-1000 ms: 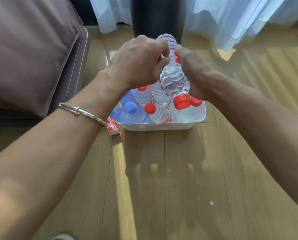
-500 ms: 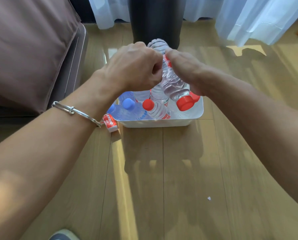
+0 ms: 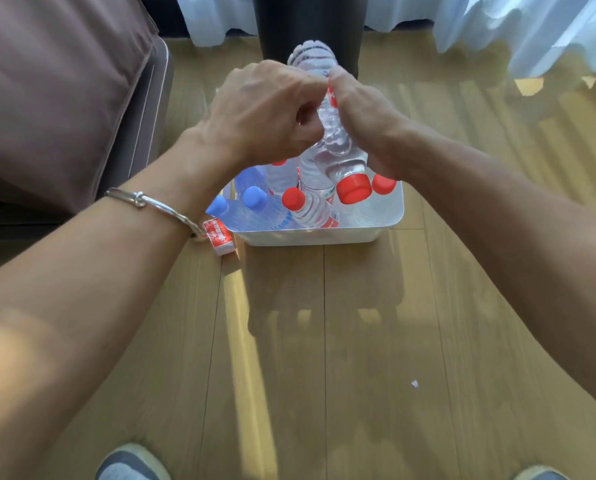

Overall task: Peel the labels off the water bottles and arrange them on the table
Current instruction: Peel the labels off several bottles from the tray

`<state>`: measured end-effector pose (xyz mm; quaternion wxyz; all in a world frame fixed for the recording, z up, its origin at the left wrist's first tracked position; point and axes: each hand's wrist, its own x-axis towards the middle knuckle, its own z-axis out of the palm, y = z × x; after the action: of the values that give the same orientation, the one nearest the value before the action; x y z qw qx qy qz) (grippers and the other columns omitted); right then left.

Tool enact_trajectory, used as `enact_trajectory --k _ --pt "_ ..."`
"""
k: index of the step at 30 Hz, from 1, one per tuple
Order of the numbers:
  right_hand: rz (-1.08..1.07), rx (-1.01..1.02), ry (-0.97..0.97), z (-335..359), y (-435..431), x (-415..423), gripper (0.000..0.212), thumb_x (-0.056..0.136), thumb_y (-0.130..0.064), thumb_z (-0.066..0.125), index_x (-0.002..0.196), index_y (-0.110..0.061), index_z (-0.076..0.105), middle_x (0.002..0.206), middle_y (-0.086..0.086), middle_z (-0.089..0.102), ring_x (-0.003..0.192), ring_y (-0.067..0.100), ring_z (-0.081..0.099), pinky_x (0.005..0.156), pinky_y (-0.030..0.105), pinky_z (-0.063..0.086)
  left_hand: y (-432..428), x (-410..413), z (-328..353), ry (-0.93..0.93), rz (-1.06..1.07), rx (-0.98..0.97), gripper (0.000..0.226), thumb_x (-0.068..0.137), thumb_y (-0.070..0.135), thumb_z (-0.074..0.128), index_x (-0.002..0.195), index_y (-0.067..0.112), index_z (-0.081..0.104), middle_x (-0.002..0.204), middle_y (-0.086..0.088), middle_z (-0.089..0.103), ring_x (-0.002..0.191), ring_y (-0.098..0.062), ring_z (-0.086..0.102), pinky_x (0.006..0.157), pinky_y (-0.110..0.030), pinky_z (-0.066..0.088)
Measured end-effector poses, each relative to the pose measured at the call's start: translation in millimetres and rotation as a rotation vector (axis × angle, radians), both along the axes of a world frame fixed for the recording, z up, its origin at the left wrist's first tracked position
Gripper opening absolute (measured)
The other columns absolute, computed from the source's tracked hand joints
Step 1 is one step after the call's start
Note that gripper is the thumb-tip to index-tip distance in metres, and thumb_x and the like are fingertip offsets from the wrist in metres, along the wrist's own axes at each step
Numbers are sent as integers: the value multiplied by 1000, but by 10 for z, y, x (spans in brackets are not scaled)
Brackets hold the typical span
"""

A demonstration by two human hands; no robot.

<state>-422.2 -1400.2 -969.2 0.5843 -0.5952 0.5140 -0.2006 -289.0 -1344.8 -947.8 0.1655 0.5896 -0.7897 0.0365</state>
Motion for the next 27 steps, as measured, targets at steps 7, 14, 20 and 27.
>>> enact_trajectory --k 7,14,20,27 --pt "-157 43 -251 -13 14 19 43 104 -39 32 86 -17 64 80 0 66 81 16 65 81 38 55 -8 -77 -95 42 82 -116 10 81 22 41 73 17 45 71 -1 50 65 -35 49 55 -40 39" --pt "-113 228 -280 -37 92 143 49 98 -51 46 111 -8 65 110 19 69 93 31 70 77 42 60 -199 241 66 215 389 -112 30 88 31 39 91 12 62 87 -12 65 83 -33 58 73 -41 45" --pt "-190 227 -316 91 -353 -311 45 89 -36 65 123 -9 54 93 6 70 76 18 72 66 30 56 -122 280 -93 296 479 263 32 97 33 43 89 10 63 91 -13 64 94 -34 56 76 -36 43" --pt "-188 250 107 31 -495 -625 37 80 -30 72 108 -13 55 108 7 63 89 20 69 77 33 58 -183 7 -357 174 394 698 22 98 29 45 89 16 61 85 -6 61 74 -23 55 63 -29 39"
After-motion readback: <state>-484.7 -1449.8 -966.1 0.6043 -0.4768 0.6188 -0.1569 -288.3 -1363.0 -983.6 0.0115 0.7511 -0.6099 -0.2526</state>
